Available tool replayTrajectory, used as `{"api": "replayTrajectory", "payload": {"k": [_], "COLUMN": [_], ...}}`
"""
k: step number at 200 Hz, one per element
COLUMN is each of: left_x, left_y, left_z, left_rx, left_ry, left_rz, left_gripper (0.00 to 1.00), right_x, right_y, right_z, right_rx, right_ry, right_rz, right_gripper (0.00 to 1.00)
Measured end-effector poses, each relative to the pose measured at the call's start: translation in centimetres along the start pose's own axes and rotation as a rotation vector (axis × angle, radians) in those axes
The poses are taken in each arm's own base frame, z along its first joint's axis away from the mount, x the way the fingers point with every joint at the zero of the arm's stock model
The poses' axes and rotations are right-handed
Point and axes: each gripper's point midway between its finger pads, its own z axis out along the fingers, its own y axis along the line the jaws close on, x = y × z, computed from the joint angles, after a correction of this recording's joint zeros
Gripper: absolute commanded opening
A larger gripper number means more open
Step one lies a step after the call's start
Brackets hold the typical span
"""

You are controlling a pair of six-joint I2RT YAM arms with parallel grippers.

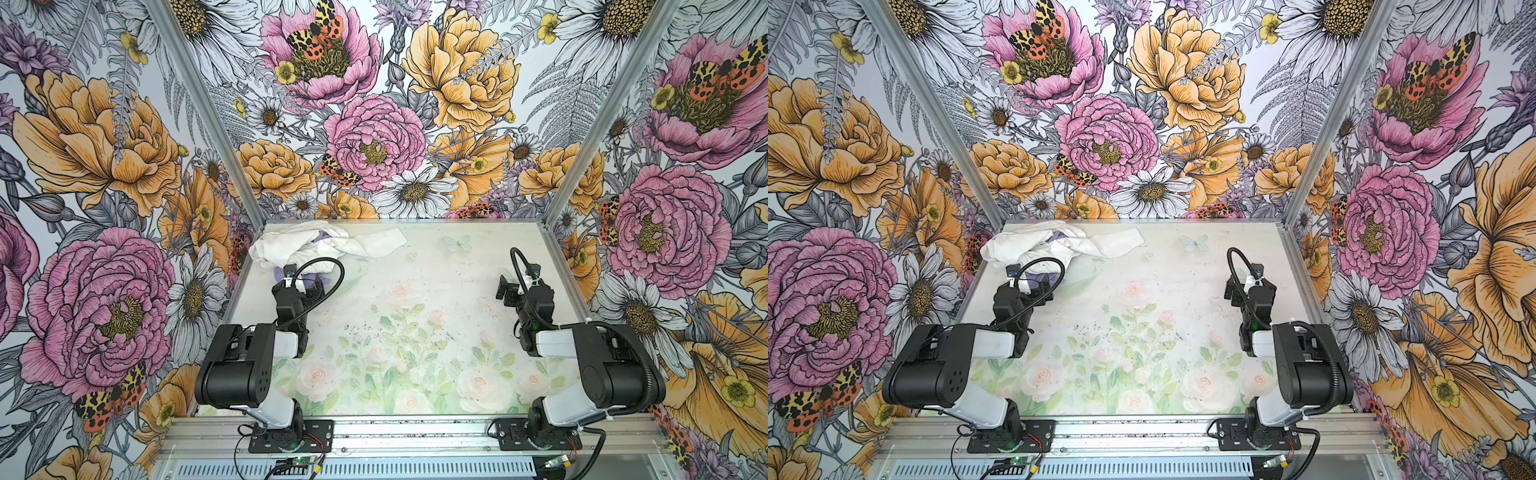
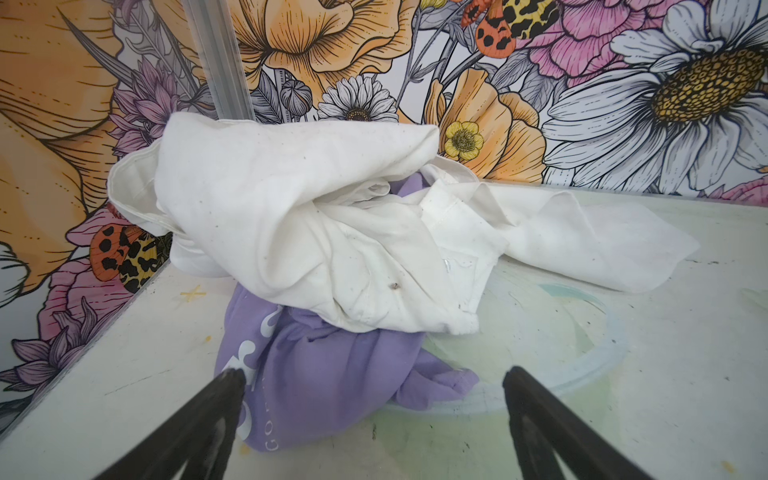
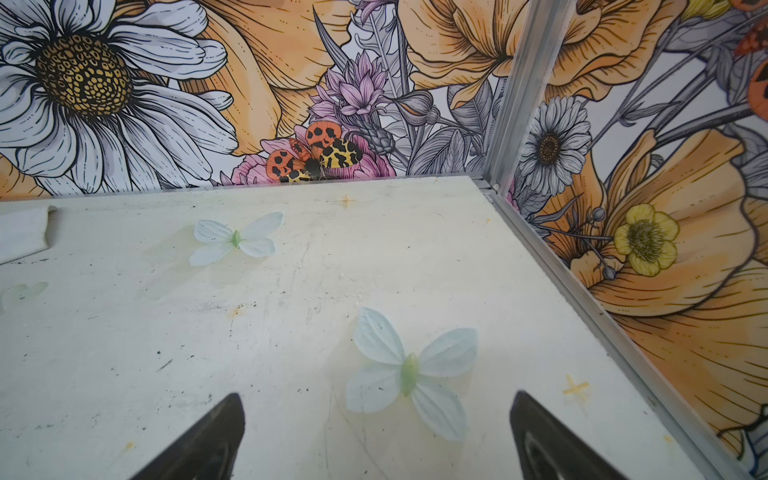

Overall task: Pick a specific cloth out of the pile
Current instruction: 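Raise both arms from rest and move the left gripper toward the cloth pile, then lower the left gripper onto the lavender shirt under the white cloth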

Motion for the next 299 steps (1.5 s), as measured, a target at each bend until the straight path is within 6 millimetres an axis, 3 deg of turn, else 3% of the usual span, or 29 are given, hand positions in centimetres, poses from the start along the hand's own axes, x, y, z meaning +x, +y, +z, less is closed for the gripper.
{"api": "replayTrajectory", "payload": {"k": [108, 143, 178, 214, 230, 261, 277, 299], "left_x": [0.0, -0.6, -4.4, -10.0, -11.4, -10.9, -10.0, -8.3], "left_y": [0.0, -0.2, -1.3, -1.9, -1.3, 0.7, 2.2, 4.0], "left_z": [0.0, -0.9, -3.5, -7.1, -8.4, -9.3, -9.0, -8.5], "left_rx": [0.002, 0.008, 0.029, 0.039, 0.032, 0.003, -0.027, -0.056], "left_ry": [-0.001, -0.02, -0.096, -0.183, -0.203, -0.165, -0.131, -0.087], "left_rz": [0.0, -0.001, -0.006, -0.088, -0.163, -0.332, -0.431, -0.552], "left_gripper": [0.99, 0.99, 0.99, 0.97, 0.94, 0.86, 0.85, 0.75], "right_x": [0.0, -0.1, -2.8, -8.7, -10.9, -13.5, -13.7, -13.5], "right_y": [-0.1, 1.0, 2.2, 3.7, 4.4, 5.7, 6.3, 7.1], "right_z": [0.0, -0.4, -2.3, -5.7, -7.2, -9.7, -10.5, -11.4], "right_rx": [0.011, -0.009, -0.029, -0.093, -0.138, -0.228, -0.27, -0.32], "right_ry": [0.0, 0.009, -0.026, -0.117, -0.149, -0.162, -0.143, -0.114], "right_rz": [-0.002, -0.032, -0.057, -0.036, -0.01, 0.037, 0.056, 0.084], "right_gripper": [1.0, 1.0, 0.99, 1.0, 0.99, 0.99, 1.0, 0.99]}}
